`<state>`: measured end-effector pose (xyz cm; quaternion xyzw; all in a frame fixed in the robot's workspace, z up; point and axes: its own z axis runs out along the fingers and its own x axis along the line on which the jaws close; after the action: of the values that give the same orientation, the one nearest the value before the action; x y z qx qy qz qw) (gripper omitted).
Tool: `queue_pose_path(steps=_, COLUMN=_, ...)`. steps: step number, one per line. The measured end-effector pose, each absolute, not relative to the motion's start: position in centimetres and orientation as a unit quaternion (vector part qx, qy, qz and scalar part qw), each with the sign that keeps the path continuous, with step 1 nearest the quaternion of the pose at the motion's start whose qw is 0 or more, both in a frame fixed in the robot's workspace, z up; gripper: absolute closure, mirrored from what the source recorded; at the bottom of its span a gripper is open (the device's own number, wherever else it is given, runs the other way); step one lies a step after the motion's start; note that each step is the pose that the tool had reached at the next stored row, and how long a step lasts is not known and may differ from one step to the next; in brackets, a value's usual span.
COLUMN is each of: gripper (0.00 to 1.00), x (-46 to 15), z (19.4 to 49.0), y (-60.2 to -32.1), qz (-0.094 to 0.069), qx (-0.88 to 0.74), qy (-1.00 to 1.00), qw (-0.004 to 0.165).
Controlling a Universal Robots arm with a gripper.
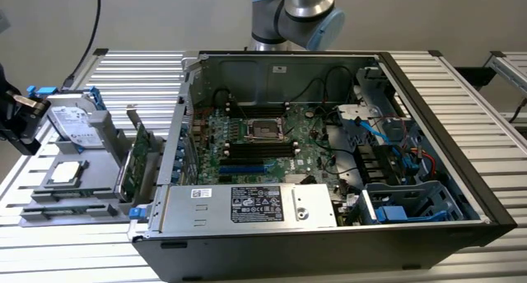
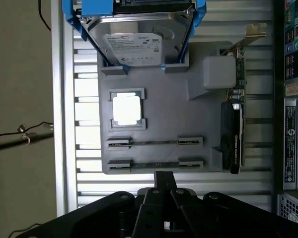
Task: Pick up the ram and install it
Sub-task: 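Pick up the ram and move it above insertion slot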
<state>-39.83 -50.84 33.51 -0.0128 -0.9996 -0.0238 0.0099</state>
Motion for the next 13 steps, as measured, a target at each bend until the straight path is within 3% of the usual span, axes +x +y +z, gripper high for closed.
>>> queue_pose_path(steps=13, gripper=0.89, x=-39.9, z=32.2, y=-50.8, qz=-0.022, qx=0.075, qy=-0.997, qw=0.011)
